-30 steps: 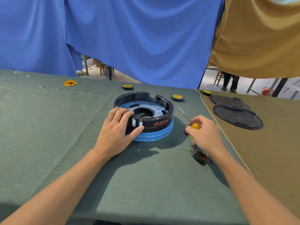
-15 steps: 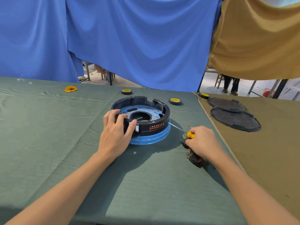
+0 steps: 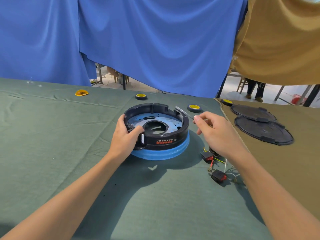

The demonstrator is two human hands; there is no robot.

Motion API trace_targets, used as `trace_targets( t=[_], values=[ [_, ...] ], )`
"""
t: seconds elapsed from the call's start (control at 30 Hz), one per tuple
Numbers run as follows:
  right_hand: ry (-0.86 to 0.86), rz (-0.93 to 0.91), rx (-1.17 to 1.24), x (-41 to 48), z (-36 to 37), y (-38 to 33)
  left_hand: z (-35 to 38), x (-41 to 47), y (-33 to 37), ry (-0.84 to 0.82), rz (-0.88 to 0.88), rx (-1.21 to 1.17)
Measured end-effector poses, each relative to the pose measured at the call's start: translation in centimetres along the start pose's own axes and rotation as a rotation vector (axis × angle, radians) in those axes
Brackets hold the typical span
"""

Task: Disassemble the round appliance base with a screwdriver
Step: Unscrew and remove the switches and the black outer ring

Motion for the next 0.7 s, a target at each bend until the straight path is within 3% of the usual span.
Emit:
trace_targets(
  t=[0.17,0.37,0.7],
  values=[
    [-0.097,-0.145,0.038,0.5,2.3,-2.4,-1.8,1.0,-1.2,-0.009,-0.033,-0.051],
    [-0.249,-0.284,-0.016,0.7,6.4,-5.1,-1.2,1.1,-0.7,-0.208,0.037,-0.136],
    [-0.229,-0.326,-0.297,1.7,8.8,-4.1,-0.5,1.3,-1.3,-0.216,-0.006,-0.204]
  ],
)
Point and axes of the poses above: each hand's wrist, its own x-axis towards the middle knuckle, its own z-axis out of the palm, y = z × x, the point moved 8 cm from there along x, towards the middle knuckle, and after that the axes turned 9 degrees about y, right-handed, at the moved point
